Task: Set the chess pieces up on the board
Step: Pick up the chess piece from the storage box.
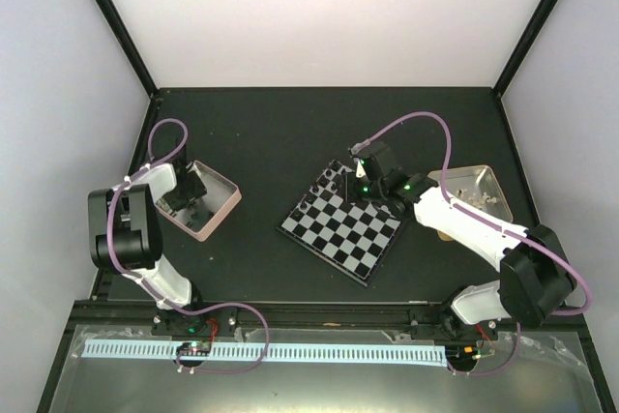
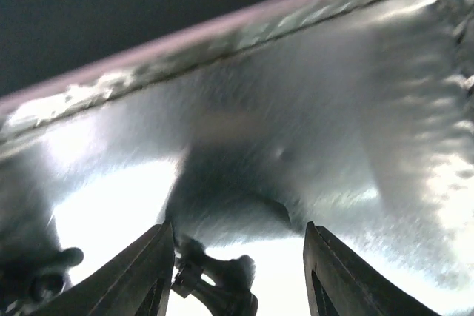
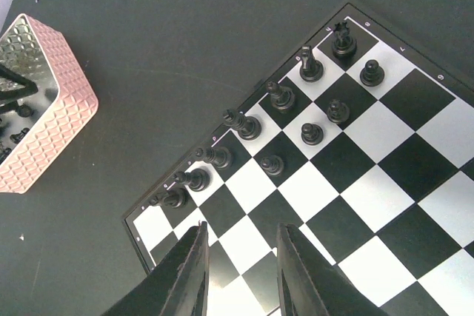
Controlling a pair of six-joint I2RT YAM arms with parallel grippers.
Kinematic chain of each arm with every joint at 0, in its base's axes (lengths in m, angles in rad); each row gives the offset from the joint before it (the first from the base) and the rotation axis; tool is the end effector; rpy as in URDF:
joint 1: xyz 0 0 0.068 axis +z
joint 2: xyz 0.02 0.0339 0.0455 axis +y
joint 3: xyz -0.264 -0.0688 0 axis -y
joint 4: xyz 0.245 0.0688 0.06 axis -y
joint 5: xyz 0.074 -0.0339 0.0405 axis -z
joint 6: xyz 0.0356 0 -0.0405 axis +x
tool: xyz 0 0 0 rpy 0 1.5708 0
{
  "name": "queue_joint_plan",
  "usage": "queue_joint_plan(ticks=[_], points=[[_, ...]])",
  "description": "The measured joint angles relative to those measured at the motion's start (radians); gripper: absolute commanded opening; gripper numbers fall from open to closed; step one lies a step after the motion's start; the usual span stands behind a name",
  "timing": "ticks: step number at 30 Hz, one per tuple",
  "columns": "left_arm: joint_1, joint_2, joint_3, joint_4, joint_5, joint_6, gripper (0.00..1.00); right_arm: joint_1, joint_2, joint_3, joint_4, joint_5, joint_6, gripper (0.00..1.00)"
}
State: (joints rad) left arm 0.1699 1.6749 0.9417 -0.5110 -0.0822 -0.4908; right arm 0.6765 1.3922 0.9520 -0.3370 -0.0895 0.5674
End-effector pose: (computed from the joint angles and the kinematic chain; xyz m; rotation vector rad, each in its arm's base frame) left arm 0.2999 0.0544 0.1530 -0.9282 2.6481 0.0400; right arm 0.2306 0.1893 0.2464 -0.1801 2.4522 0.6896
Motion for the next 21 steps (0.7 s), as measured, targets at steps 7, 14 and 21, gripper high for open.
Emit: queue_joint_plan(ticks=[7,14,21], points=[[0.000,-0.057,-0.061,-0.048,0.003,-0.080,0.49,0.000,0.000,-0.007,0.000,0.000,0.000,0.26],[0.000,-0.102,-0.100,-0.088,0.013,-0.131,0.34,0.000,0.000,-0.015,0.002,-0.001,0.001,0.26],[0.000,-0.104,-0.101,-0.090,0.035,-0.127,0.19,0.000,0.000,-0.016,0.005,-0.001,0.005,0.26]])
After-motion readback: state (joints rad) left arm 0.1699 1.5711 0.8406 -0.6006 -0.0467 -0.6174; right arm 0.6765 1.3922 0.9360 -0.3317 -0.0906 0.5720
